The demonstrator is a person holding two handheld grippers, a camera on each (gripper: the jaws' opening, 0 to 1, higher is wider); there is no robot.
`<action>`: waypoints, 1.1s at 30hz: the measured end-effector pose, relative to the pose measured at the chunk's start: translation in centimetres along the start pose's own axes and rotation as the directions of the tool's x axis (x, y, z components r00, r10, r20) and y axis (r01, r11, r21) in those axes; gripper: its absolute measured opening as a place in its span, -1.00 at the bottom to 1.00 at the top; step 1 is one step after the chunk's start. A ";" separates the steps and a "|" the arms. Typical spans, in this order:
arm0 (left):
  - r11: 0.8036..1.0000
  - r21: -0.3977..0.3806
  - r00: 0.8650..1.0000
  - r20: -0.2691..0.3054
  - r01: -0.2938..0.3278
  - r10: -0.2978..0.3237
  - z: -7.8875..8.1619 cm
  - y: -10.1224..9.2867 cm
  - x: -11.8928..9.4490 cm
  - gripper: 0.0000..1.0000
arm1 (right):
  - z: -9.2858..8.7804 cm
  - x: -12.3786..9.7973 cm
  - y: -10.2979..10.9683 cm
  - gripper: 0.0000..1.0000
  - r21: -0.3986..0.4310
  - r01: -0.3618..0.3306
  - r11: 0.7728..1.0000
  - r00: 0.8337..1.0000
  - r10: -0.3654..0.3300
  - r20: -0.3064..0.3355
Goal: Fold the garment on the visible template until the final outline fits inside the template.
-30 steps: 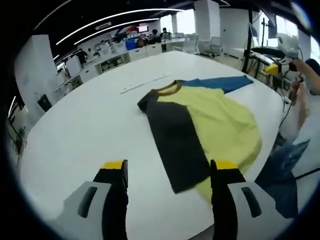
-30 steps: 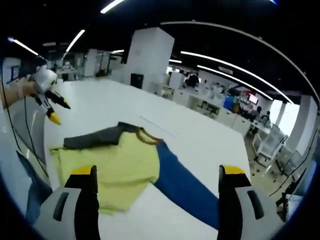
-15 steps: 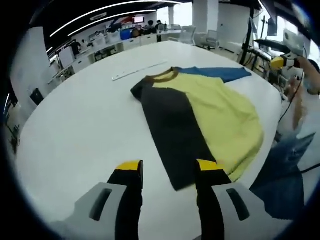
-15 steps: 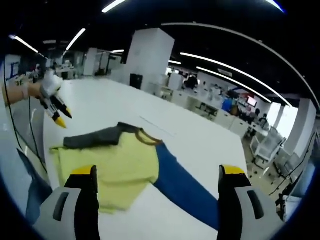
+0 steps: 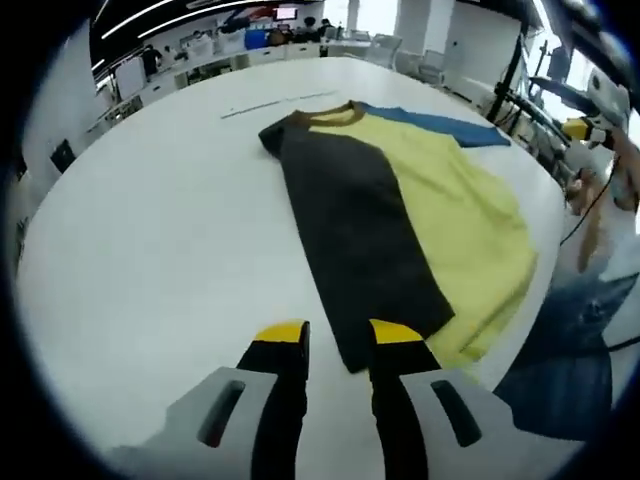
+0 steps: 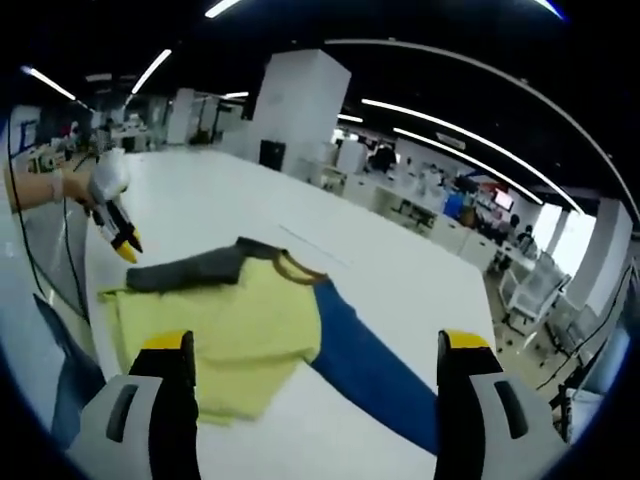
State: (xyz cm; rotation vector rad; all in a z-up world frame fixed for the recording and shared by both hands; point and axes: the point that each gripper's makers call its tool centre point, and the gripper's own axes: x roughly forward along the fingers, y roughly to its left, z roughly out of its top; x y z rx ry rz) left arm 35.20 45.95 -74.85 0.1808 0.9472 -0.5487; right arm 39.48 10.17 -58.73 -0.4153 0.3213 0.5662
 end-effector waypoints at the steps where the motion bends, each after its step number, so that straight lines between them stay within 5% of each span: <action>1: 1.000 0.001 1.000 -0.011 0.002 -0.002 -0.3 -0.1 0.1 -0.59 | 0.1 0.0 0.0 0.99 0.001 0.003 1.000 1.000 -0.003 0.002; 11: 0.999 -0.050 0.999 -0.036 0.019 -0.021 -1.8 -0.5 1.0 -0.64 | 0.1 0.0 0.2 0.99 0.028 0.007 1.000 1.000 -0.007 -0.002; 12: 0.999 -0.041 1.000 0.019 0.006 -0.006 -0.8 -0.1 1.1 -0.66 | 0.0 0.0 0.2 0.99 0.026 0.007 1.000 1.000 -0.007 -0.006; 13: 0.997 -0.069 0.999 -0.022 0.027 -0.029 -1.7 -0.7 0.8 -0.67 | 0.0 0.0 0.2 0.99 0.024 0.007 1.000 1.000 -0.007 -0.008; 15: 0.998 -0.068 1.000 -0.013 0.019 -0.019 -1.6 -0.4 0.7 -0.72 | 0.1 0.0 0.2 0.99 0.024 0.006 1.000 1.000 -0.006 -0.008; 29: 0.999 0.038 0.998 -0.051 -0.033 0.035 -1.3 -0.4 1.2 -0.72 | 0.9 0.7 -0.4 0.99 0.006 0.003 1.000 1.000 -0.003 0.004; 33: 0.999 0.042 0.998 -0.051 -0.031 0.033 -1.2 -1.1 1.4 -0.87 | 0.9 0.7 -0.4 0.99 0.004 -0.001 1.000 1.000 0.001 0.005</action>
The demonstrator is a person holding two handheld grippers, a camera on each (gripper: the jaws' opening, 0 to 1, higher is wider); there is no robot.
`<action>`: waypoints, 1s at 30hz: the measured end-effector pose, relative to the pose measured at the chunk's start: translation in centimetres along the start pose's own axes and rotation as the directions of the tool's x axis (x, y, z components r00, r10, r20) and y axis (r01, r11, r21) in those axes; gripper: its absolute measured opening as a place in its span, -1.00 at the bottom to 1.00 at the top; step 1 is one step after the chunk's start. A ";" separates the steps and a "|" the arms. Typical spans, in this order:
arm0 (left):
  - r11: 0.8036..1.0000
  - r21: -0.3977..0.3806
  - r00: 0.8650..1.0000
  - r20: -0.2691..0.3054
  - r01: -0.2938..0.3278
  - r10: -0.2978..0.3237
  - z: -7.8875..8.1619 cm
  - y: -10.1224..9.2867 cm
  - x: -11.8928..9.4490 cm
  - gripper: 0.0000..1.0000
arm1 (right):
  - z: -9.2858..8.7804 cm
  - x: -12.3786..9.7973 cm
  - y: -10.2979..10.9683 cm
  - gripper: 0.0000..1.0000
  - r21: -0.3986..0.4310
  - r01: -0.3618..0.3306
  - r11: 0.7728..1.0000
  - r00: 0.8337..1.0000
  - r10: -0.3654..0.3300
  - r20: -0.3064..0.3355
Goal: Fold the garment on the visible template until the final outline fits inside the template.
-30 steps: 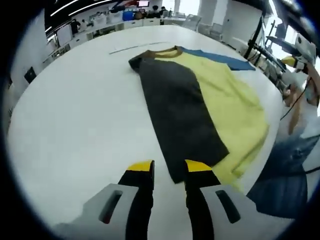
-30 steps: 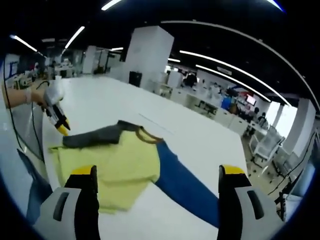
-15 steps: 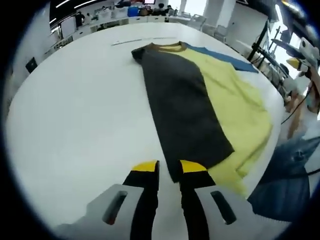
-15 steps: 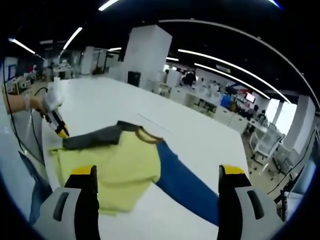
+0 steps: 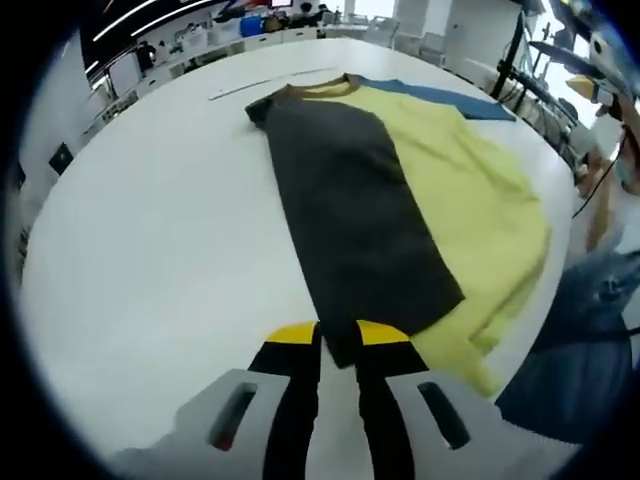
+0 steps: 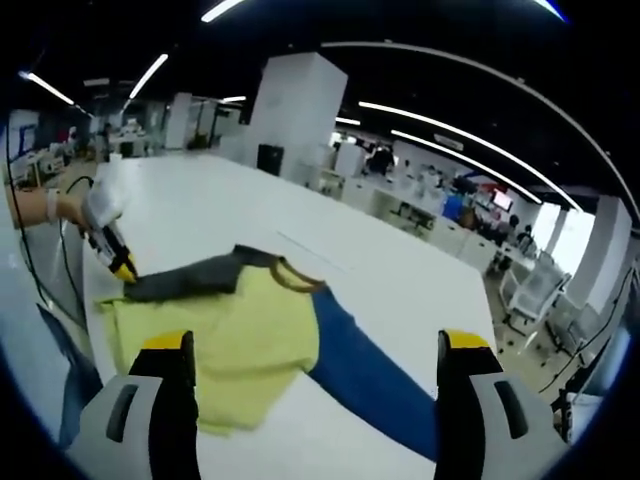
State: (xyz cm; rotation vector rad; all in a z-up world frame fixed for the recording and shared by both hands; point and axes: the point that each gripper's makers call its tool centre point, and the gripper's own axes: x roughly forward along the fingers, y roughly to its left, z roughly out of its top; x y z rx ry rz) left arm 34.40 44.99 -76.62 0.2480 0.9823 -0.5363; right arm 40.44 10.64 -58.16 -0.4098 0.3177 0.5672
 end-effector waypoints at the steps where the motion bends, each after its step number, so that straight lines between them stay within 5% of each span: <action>1: 1.000 0.008 1.000 0.002 0.001 -0.001 0.1 -0.2 0.1 -0.90 | 0.0 0.0 0.0 0.99 0.000 -0.002 1.000 1.000 0.002 0.001; 3: 1.000 0.022 1.000 0.009 -0.003 0.003 0.1 0.0 0.1 -0.90 | 0.0 0.0 0.1 0.99 0.000 -0.006 1.000 1.000 0.006 0.003; 5: 0.998 -0.056 1.000 0.018 0.018 -0.017 0.0 0.3 0.3 -0.90 | 0.1 0.0 0.1 0.99 -0.002 -0.008 1.000 1.000 0.008 0.006; 10: 0.999 -0.030 0.999 0.033 0.024 -0.023 0.0 0.5 0.4 -0.91 | 0.3 -0.1 0.2 0.99 -0.001 -0.010 1.000 1.000 0.010 0.014; 13: 0.996 -0.090 0.996 0.090 0.028 -0.020 0.5 0.5 0.7 -0.96 | 0.4 -0.2 0.3 0.99 0.001 -0.007 1.000 1.000 0.007 0.023; 20: 0.993 -0.118 0.996 0.083 0.026 -0.016 0.4 0.5 0.6 -1.00 | 0.4 -0.7 0.5 0.99 0.011 0.000 1.000 0.999 0.000 0.032; 23: 0.998 -0.054 0.997 0.068 -0.038 0.042 0.3 1.4 0.4 -1.00 | 0.4 -1.1 0.4 0.99 0.012 0.012 1.000 0.999 -0.012 0.034; 26: 0.997 -0.064 0.997 0.073 -0.032 0.037 0.7 0.8 0.6 -1.00 | 0.4 -1.5 0.3 0.99 0.021 0.021 1.000 0.999 -0.022 0.043; 30: 0.995 -0.066 0.994 0.075 -0.078 0.083 1.0 2.6 0.2 -1.00 | 0.1 -1.8 0.2 0.99 0.023 0.033 0.999 0.999 -0.034 0.034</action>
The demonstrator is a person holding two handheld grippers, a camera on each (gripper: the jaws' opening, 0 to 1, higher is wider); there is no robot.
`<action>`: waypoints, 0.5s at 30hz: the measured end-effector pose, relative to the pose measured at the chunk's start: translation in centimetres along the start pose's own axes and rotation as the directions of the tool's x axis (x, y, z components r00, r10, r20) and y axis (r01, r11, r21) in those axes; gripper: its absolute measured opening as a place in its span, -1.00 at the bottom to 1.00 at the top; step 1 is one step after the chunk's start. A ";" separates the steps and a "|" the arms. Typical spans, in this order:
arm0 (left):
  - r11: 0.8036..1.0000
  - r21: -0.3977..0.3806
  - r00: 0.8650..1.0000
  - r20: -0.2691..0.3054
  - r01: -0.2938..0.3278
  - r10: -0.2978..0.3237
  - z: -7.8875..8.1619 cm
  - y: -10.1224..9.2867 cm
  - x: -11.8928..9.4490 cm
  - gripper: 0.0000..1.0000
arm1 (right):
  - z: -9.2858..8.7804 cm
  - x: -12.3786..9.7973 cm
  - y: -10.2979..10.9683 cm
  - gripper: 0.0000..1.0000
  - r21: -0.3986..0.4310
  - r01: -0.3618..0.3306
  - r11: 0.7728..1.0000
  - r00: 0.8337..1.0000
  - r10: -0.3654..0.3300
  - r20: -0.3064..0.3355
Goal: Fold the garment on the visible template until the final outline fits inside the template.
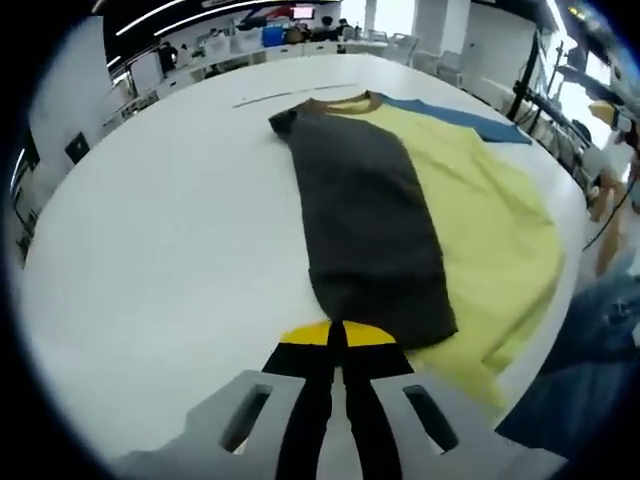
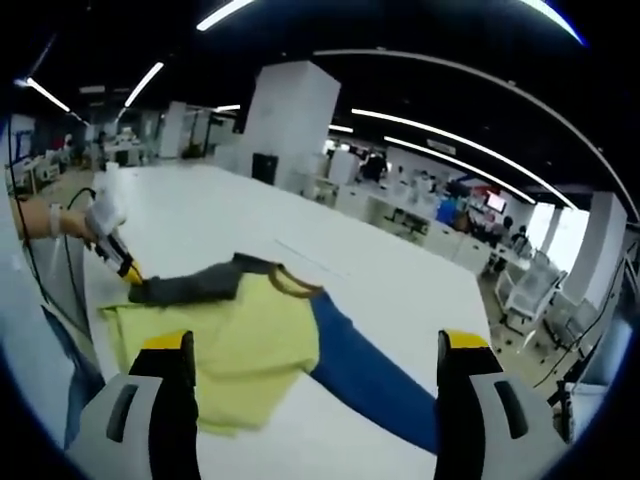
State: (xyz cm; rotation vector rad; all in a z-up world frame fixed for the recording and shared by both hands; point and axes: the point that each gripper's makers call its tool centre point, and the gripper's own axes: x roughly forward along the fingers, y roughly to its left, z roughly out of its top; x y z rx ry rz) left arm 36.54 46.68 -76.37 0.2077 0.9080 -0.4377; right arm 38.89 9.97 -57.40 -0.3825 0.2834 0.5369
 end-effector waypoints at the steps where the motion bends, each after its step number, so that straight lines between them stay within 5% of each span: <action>1: 1.000 0.006 1.000 -0.002 -0.018 0.018 0.0 0.7 -0.2 -1.00 | -0.1 -0.1 0.0 0.99 0.003 0.002 1.000 1.000 -0.002 -0.002; 7: 0.994 -0.010 0.994 -0.012 -0.108 0.108 -0.8 5.0 -1.3 -1.00 | -0.4 -0.4 -0.2 0.99 0.012 0.015 1.000 1.000 -0.015 -0.006; 15: 0.983 0.001 0.983 -0.017 -0.182 0.182 -0.6 8.2 -2.6 -1.00 | -0.2 -0.4 -0.5 0.99 0.006 0.025 1.000 1.000 -0.025 -0.007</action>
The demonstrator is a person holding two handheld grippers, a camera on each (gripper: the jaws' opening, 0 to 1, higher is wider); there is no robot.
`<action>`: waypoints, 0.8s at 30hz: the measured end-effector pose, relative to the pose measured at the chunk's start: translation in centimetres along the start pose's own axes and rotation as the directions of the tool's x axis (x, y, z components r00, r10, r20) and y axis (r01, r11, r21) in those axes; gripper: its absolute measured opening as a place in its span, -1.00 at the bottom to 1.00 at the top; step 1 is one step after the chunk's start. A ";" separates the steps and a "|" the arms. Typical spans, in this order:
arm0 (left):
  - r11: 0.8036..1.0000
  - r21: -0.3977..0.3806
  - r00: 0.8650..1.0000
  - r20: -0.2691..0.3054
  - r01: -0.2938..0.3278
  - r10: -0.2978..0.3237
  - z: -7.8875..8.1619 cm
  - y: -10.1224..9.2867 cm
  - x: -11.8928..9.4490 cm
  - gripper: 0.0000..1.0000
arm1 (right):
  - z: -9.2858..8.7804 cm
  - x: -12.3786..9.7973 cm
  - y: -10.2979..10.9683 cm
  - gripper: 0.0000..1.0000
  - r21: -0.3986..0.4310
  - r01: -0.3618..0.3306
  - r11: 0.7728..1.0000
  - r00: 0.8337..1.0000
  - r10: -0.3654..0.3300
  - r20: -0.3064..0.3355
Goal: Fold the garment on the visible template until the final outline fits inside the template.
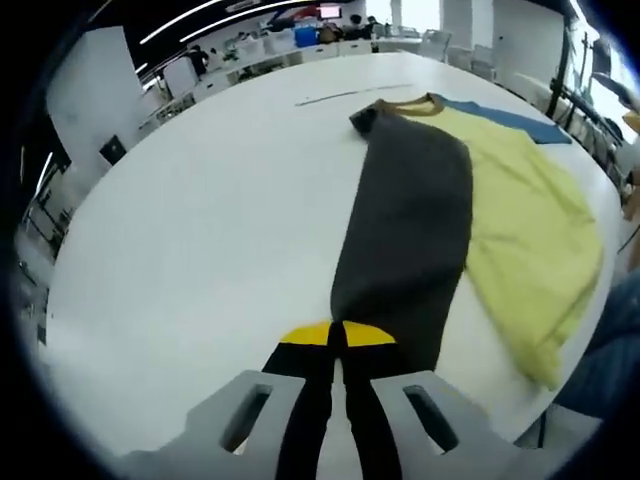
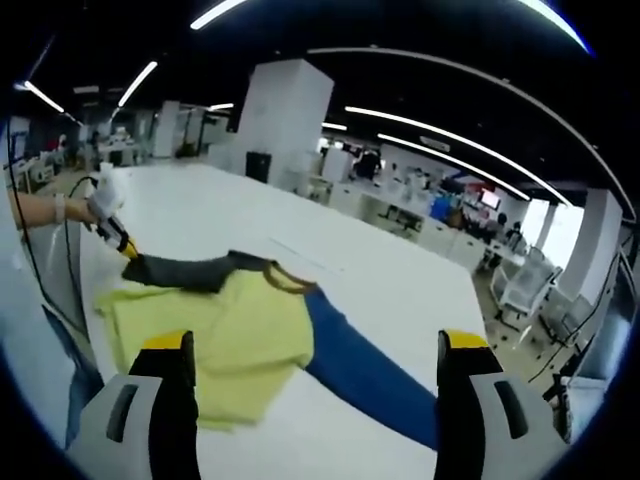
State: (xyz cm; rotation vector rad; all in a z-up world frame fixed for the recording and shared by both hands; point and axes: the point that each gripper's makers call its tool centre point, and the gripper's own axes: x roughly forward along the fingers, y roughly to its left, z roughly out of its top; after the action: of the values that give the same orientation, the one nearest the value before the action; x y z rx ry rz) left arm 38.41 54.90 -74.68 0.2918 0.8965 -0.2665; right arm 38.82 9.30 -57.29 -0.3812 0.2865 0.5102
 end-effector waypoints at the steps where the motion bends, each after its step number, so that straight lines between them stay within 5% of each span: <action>1: 1.000 -0.001 1.000 0.000 -0.006 0.006 0.0 0.4 0.0 -1.00 | 0.2 0.0 -0.1 0.99 -0.001 0.002 1.000 1.000 -0.002 0.003; 9: 0.999 0.014 0.999 -0.018 -0.042 0.042 -0.5 2.0 0.0 -1.00 | 0.7 -0.2 -0.3 0.99 -0.005 0.014 1.000 1.000 -0.014 0.013; 24: 0.973 -0.051 0.974 -0.023 -0.225 0.224 -0.9 10.7 -1.0 -1.00 | 1.0 -0.7 -0.9 0.99 -0.023 0.040 0.999 0.999 -0.041 -0.014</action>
State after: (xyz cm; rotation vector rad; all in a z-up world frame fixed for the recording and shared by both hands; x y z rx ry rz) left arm 40.82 65.25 -72.97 0.3434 0.8775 -0.0302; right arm 38.90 8.66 -55.92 -0.4116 0.2865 0.4716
